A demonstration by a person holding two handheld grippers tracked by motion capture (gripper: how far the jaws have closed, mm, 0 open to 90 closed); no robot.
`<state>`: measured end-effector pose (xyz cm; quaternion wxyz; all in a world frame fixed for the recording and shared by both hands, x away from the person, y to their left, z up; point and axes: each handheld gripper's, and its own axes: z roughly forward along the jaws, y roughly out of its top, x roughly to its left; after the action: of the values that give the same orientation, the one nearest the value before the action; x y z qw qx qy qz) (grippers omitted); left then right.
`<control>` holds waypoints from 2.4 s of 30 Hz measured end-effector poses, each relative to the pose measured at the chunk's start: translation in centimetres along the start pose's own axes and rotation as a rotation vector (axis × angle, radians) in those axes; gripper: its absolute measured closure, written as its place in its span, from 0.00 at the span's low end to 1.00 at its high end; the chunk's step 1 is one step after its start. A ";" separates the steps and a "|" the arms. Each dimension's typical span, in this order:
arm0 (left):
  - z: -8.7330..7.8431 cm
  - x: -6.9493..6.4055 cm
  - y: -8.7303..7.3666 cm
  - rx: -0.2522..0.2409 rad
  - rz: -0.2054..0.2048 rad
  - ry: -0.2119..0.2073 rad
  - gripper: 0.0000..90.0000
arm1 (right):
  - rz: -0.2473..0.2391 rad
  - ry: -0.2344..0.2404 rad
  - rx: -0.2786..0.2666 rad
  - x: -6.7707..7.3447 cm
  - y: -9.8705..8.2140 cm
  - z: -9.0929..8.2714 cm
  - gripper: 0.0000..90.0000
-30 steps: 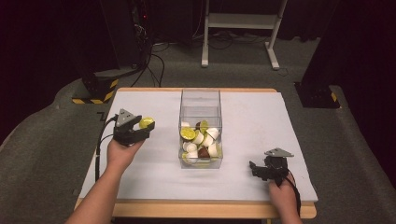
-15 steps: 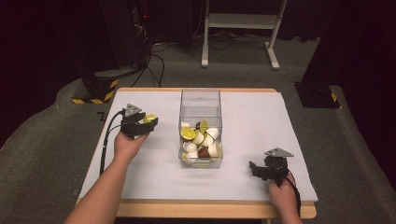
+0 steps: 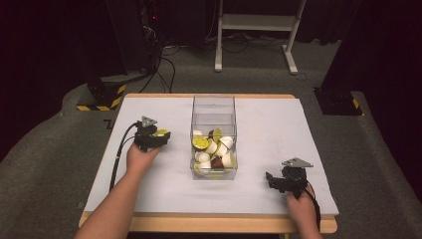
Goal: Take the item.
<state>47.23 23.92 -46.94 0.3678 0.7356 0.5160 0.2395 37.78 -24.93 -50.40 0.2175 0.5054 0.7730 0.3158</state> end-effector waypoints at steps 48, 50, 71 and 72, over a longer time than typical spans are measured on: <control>-4.8 -0.3 -0.3 -0.039 -0.034 -0.064 0.19 | -0.003 0.000 -0.001 0.0 0.0 0.0 0.15; -5.2 -0.3 -0.4 -0.042 -0.032 -0.064 0.20 | -0.003 -0.001 -0.001 0.0 0.0 0.0 0.15; -8.0 -0.4 -4.4 -0.051 -0.030 -0.098 0.22 | -0.004 -0.003 -0.001 0.0 0.0 0.0 0.15; -8.1 -0.4 -4.7 -0.050 -0.027 -0.098 0.23 | -0.004 -0.002 -0.001 0.0 0.0 0.0 0.15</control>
<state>38.39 26.89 -45.65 0.4142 0.7300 0.5009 0.2113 37.78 -24.91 -50.40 0.2192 0.5042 0.7736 0.3152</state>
